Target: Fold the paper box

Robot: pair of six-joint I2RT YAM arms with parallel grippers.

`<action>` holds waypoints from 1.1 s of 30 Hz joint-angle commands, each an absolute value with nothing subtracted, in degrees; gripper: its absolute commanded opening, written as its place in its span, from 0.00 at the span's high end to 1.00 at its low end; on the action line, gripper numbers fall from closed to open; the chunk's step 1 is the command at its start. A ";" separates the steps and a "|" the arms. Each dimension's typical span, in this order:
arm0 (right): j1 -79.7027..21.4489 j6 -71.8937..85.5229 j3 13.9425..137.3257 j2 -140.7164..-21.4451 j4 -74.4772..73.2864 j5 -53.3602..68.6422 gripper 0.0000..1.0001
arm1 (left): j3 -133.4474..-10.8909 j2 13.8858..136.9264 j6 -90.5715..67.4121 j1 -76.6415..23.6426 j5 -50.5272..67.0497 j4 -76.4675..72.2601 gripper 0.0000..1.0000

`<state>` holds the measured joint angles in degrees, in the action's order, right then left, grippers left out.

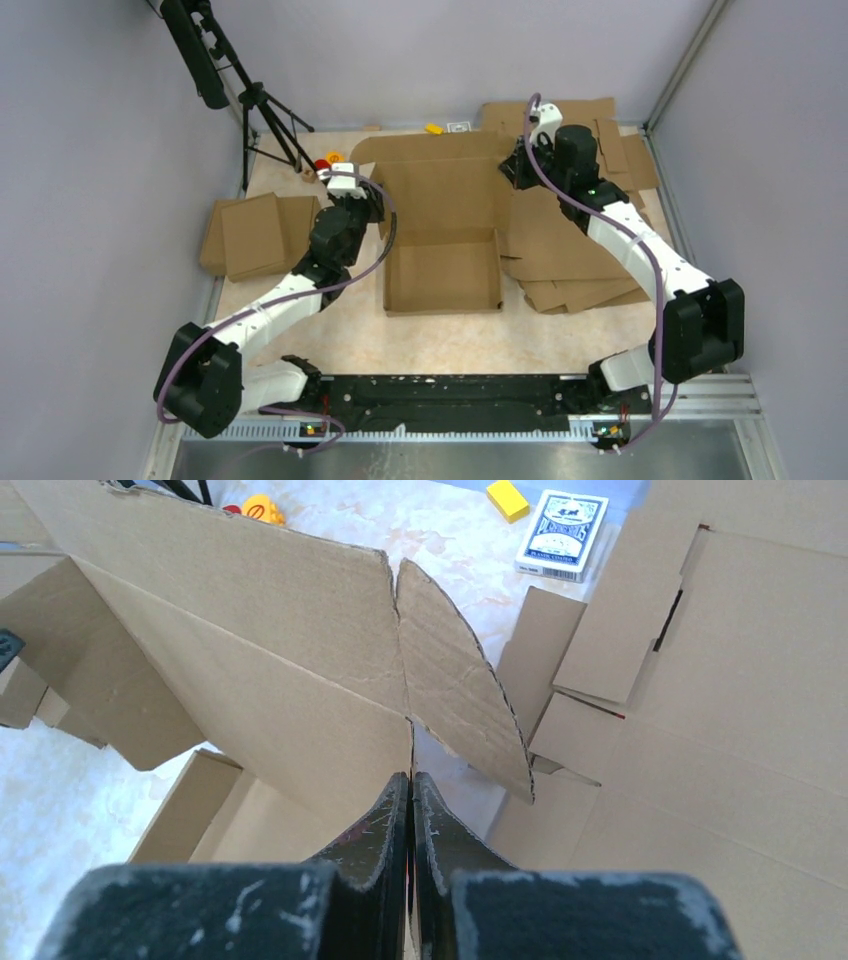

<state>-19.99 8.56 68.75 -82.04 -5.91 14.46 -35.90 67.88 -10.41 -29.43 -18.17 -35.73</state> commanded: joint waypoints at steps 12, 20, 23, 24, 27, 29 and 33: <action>-22.01 6.15 66.44 -77.44 2.62 13.10 1.00 | -49.04 68.45 -18.35 -28.48 -26.18 -12.25 0.96; -23.84 10.62 65.03 -76.96 4.83 5.09 1.00 | -55.35 70.60 -21.08 -28.36 -25.05 -2.77 1.00; -25.61 14.47 65.70 -77.59 4.72 -1.39 1.00 | -54.45 70.31 -23.44 -28.31 -23.46 -4.12 1.00; -26.73 14.77 65.32 -77.53 5.70 -4.11 1.00 | -54.03 70.25 -24.00 -28.30 -22.84 -4.76 1.00; -30.17 14.25 62.97 -77.43 10.04 -11.05 1.00 | -52.82 70.60 -24.79 -28.30 -21.44 -6.58 1.00; -31.36 15.84 61.00 -77.31 13.33 -13.48 1.00 | -51.52 70.43 -25.04 -28.32 -22.03 -7.75 1.00; -33.58 17.57 55.25 -75.64 21.80 -17.92 1.00 | -47.66 68.75 -24.99 -28.34 -19.77 -12.13 1.00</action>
